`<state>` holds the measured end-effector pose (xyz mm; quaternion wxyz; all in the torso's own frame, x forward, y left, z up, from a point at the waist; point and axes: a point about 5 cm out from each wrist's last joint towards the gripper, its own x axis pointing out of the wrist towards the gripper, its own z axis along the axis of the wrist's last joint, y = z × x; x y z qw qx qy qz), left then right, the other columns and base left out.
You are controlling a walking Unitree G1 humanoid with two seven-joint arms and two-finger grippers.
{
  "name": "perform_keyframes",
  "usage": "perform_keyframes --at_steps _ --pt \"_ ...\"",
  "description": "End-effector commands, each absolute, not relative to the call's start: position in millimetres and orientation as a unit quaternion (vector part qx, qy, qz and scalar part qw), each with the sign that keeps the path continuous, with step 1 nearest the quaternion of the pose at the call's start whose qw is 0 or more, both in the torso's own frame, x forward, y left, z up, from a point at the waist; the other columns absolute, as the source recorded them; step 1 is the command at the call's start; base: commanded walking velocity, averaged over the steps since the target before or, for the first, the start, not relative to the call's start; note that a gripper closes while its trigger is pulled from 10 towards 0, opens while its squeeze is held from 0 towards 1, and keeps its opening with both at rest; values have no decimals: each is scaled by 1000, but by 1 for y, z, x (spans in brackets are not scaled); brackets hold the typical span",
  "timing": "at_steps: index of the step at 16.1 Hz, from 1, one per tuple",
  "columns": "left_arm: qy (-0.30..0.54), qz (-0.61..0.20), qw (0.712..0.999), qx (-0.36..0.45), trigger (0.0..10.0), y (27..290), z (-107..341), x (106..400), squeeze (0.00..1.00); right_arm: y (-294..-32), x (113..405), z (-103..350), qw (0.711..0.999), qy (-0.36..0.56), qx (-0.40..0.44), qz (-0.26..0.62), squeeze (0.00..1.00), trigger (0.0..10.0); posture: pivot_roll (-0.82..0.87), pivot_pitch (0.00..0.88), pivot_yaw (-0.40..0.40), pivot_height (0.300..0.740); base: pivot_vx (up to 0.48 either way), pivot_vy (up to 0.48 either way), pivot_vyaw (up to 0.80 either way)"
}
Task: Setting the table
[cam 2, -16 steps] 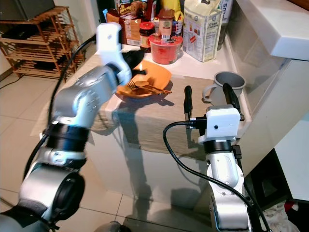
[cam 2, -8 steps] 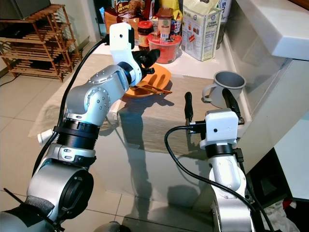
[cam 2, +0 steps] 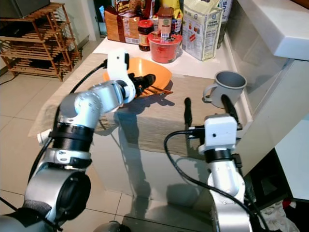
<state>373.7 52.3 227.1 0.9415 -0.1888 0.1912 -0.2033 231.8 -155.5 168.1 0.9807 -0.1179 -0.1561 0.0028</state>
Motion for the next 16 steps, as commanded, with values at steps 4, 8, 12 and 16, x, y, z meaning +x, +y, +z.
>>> perform_keyframes --at_steps 4,8,12,16 --pt "191 -233 920 -250 10000 46 258 378 0 -153 229 169 981 -155 -116 -1 0 10000 -59 0 47 718 0 0 0" --pt "281 -229 895 -261 10000 42 245 369 0 -154 226 167 981 -151 -119 -3 0 10000 -63 0 54 718 0 0 0" --pt "265 -205 909 -247 10000 47 260 370 0 -153 226 165 981 -150 -120 -6 0 10000 -56 0 72 718 0 0 0" --pt "275 -194 909 -247 10000 49 259 370 0 -152 225 163 982 -147 -118 -8 0 10000 -57 0 77 718 0 0 0"
